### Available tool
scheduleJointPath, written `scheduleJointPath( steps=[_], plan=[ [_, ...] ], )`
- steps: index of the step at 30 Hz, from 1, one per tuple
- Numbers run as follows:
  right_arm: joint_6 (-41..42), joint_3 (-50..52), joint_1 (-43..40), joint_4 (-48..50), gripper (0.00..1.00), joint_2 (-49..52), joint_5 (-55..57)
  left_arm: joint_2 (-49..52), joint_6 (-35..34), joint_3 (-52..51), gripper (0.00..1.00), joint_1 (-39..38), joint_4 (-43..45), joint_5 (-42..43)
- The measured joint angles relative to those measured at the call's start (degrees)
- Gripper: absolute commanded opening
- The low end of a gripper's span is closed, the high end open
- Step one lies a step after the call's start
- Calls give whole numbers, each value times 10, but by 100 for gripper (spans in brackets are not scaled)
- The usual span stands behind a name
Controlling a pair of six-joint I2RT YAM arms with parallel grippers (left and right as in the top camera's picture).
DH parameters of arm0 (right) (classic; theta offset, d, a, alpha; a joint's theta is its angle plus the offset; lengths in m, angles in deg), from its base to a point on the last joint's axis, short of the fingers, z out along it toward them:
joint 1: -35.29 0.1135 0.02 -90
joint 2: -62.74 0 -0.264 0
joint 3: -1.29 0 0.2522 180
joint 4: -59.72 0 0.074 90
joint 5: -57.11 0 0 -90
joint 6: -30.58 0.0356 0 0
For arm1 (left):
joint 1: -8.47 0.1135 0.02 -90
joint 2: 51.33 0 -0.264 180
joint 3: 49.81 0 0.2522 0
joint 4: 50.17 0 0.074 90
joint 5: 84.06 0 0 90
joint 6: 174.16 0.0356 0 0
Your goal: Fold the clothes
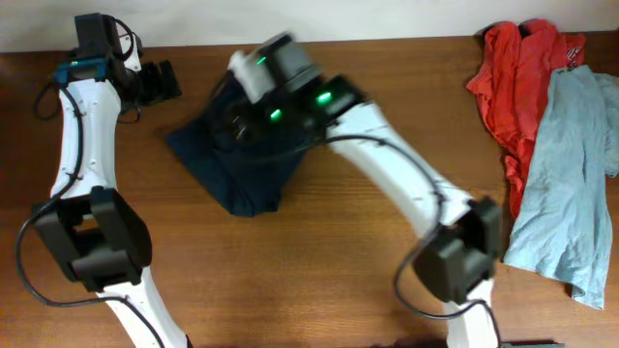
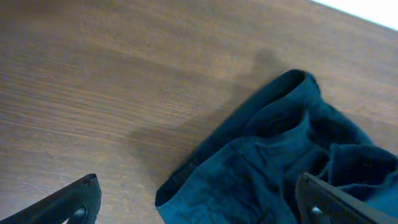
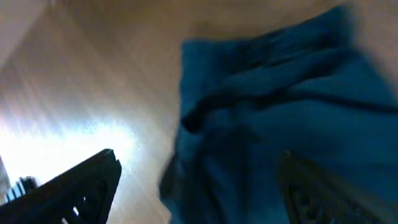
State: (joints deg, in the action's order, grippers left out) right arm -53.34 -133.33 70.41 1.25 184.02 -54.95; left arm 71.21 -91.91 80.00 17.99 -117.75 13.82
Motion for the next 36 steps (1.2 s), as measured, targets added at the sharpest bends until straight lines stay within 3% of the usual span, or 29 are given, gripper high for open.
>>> scheduleJointPath(
  steps=[1,4,6,10,11,13,22,30,36],
  plan=[
    [0,-3,-14,-6,75,-11,-1,-7,0,0,99,0,0,0],
    [1,-13,-61,-34,22,-30,-1,-39,0,0,90,0,-2,2],
    [0,-14,-85,-51,4,-29,0,-69,4,0,67,-1,-5,11],
    [3,-14,-117,-79,4,6,-1,-134,5,2,28,-16,-17,57],
    [3,-14,-120,-81,4,19,-2,-141,5,4,9,-24,-24,65],
    [3,-14,-122,-82,4,61,-16,-150,5,6,1,-61,-43,85],
    [4,-10,-123,-63,4,158,-61,-149,7,5,0,-165,-110,110],
    [24,-11,-132,-20,4,177,-78,-149,6,5,1,-184,-146,148],
    [55,-11,-155,-4,4,206,-100,-149,-42,5,1,-185,-158,167]
  ],
)
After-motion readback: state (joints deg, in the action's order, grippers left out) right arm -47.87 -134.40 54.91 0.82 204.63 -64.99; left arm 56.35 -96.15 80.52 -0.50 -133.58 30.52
